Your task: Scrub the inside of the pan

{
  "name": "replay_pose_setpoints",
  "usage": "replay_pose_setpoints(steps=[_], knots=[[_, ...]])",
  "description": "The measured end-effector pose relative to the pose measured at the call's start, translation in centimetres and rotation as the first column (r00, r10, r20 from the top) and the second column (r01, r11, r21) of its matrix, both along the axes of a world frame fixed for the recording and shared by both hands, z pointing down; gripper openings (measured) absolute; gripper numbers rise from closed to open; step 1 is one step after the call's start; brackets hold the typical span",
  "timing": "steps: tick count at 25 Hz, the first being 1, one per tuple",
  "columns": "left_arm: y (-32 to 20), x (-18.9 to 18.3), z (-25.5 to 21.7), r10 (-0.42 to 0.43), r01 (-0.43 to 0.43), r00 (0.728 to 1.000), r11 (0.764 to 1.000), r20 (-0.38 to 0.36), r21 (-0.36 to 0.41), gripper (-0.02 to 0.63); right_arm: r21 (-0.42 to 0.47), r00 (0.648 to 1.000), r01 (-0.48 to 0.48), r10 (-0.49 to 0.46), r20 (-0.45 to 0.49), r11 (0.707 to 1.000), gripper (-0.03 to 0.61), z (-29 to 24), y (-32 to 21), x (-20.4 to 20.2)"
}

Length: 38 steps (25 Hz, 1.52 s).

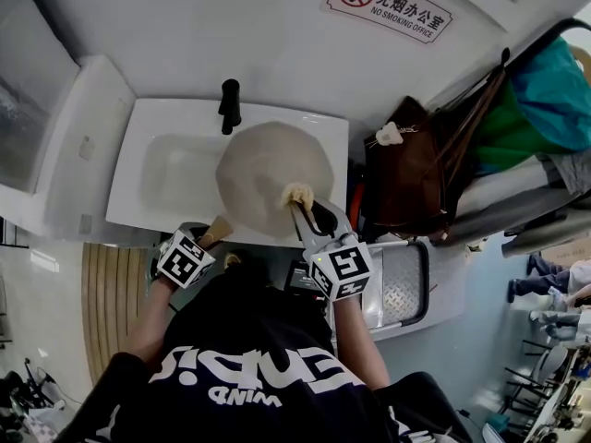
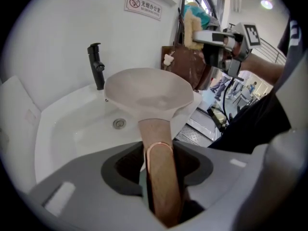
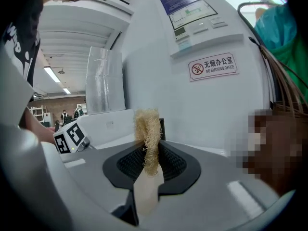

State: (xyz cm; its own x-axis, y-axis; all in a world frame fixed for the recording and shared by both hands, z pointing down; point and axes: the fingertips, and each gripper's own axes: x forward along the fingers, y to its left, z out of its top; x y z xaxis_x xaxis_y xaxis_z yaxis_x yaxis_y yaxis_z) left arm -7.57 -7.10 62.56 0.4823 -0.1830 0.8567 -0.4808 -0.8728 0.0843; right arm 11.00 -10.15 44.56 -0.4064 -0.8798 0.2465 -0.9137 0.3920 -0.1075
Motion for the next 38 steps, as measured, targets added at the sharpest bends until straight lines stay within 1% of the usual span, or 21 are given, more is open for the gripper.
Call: replay_pose_setpoints(steps=[5,10,12,15,18,22,28,38], knots=[[-0.1,0.0,-0.6,0.005,-0.005,1.000,1.000,0.008,-0.011,0.170,-0.048,0.994,0.088,-0.090,-0.055,0.995,0.074,2.0,-1.1,-2.4],[0.0,0.2,-0.8,0.006,-0.006,1.000,1.000,0.002,-0.022,0.170,-0.127,0.970,0.185,-0.202,-0.132,0.974,0.074,4.7,-3.0,-5.2],[0.0,0.0,-0.8,0.007,-0.007,1.000,1.000,0.008,-0.027,0.170,-0.173,0.955,0.219,-0.247,-0.165,0.960,0.074,6.2,-3.8,-6.6],[0.1,0.0,-1.0,0.007,-0.007,1.000,0.999,0.006,-0.035,0.170,-0.266,0.925,0.255,-0.314,-0.213,0.930,0.074,9.5,-4.7,-8.8],[0.2,0.1,-1.3,0.006,-0.006,1.000,0.999,0.002,-0.045,0.170,-0.354,0.910,0.259,-0.350,-0.222,0.898,0.074,12.4,-5.2,-10.2],[0.2,0.0,-1.5,-0.003,0.002,1.000,0.999,-0.005,-0.053,0.171,-0.419,0.884,0.277,-0.400,-0.241,0.865,0.074,14.6,-6.0,-11.8],[0.3,0.2,-1.6,-0.006,0.004,1.000,0.998,-0.019,-0.065,0.172,-0.471,0.869,0.306,-0.445,-0.217,0.827,0.074,16.2,-6.4,-13.9],[0.3,0.3,-1.6,-0.005,0.002,0.999,0.997,-0.032,-0.081,0.172,-0.488,0.820,0.330,-0.502,-0.276,0.808,0.074,16.7,-9.5,-14.3]])
